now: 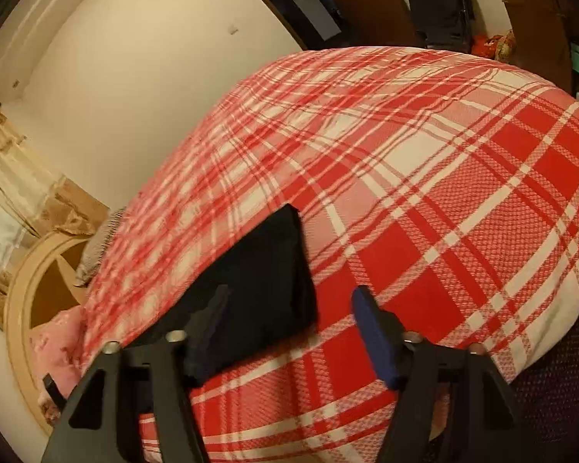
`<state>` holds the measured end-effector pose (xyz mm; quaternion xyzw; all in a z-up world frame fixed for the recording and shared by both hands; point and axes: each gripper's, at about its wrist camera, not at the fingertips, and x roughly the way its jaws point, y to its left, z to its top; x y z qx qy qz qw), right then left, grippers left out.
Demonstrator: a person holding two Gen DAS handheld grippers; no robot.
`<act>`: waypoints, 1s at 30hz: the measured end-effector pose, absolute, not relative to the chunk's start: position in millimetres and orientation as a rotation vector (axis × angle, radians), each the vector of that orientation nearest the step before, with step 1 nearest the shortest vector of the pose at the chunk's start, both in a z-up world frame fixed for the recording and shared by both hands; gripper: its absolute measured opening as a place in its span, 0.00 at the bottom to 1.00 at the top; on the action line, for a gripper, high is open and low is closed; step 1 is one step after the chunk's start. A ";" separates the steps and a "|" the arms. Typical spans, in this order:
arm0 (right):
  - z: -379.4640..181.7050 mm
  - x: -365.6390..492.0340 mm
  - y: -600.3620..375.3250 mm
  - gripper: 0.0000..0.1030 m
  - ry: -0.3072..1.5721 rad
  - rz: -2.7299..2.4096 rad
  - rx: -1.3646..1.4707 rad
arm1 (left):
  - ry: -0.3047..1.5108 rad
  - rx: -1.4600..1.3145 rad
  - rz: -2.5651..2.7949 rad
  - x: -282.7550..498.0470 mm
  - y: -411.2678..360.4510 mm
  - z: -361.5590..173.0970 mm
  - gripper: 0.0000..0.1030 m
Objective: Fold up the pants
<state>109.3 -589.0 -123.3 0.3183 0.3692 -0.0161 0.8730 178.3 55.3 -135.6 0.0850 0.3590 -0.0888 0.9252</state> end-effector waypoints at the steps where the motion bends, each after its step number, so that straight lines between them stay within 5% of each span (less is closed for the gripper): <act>1: -124.6 112.0 -588.6 0.52 0.780 -0.030 0.662 | 0.740 0.178 -0.213 177.6 43.0 -136.7 0.83; 11: -127.8 137.2 -579.7 0.52 0.861 0.063 0.649 | 0.790 0.185 -0.327 175.3 -18.3 -157.0 0.84; 16: -136.9 148.5 -578.7 0.22 0.860 0.046 0.654 | 0.825 0.195 -0.346 175.4 -30.2 -164.0 0.84; 22: -130.6 141.0 -574.3 0.16 0.792 0.055 0.665 | 0.859 0.182 -0.354 181.5 -37.9 -166.9 0.84; 30: -59.2 136.5 -481.9 0.16 0.679 0.109 0.330 | 0.886 0.077 -0.442 187.9 -51.5 -152.0 0.84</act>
